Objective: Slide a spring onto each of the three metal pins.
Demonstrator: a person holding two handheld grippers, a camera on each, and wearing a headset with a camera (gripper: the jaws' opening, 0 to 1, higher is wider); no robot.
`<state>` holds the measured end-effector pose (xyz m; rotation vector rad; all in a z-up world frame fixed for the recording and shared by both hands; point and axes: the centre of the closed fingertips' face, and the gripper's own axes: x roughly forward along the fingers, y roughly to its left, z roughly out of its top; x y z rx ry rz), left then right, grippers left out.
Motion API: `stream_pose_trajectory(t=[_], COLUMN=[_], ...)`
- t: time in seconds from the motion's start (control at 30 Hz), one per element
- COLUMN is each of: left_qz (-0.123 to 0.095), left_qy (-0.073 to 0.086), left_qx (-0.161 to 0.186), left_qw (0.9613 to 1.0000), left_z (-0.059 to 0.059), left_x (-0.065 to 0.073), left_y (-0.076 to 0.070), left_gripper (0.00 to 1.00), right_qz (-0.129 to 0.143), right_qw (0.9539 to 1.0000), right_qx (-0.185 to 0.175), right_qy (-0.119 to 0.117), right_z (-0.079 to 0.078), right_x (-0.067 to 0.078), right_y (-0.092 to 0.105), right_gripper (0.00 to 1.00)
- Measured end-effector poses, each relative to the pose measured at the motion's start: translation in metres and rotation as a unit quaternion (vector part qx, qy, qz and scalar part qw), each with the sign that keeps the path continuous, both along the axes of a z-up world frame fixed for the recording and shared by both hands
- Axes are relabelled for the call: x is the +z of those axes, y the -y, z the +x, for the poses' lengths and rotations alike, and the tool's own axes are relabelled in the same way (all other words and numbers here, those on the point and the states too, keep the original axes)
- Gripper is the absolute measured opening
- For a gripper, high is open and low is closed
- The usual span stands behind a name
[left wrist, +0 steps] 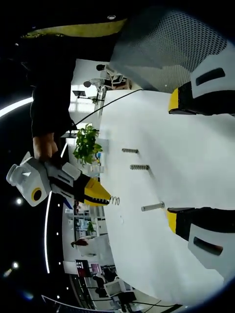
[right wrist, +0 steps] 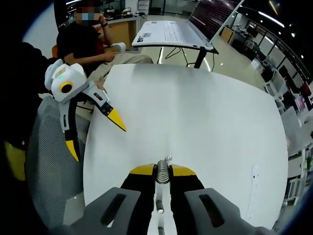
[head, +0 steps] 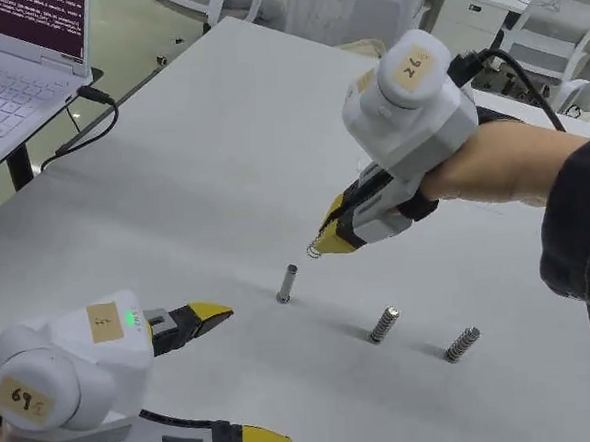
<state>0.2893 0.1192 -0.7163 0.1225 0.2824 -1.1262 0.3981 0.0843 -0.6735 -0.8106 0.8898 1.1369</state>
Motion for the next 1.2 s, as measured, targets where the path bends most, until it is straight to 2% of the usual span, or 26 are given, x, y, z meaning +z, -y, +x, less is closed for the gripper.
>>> stream_pose_trajectory(t=[0.23,0.37,0.5,1.2], left_qz=[-0.001,-0.001,-0.002,-0.003], left_qy=[-0.002,-0.002,-0.002,-0.014], left_qx=[0.005,0.004,0.002,0.006], left_qw=[1.0000,1.0000,1.0000,0.9999], left_z=[0.000,-0.001,-0.003,-0.006], left_x=[-0.003,-0.004,-0.005,-0.014], left_y=[-0.002,-0.001,0.001,-0.002], left_gripper=[0.74,0.74,0.73,0.71], right_qz=[-0.011,-0.017,-0.024,-0.023], right_qw=[0.9999,0.9996,0.9994,0.9989], right_qx=[-0.003,-0.005,-0.007,-0.009], right_qy=[-0.007,-0.022,-0.026,-0.039], right_z=[0.008,0.009,0.012,0.020], right_x=[-0.013,-0.024,-0.033,-0.048], right_y=[-0.001,-0.002,-0.003,-0.010], right_gripper=[0.08,0.08,0.08,0.08])
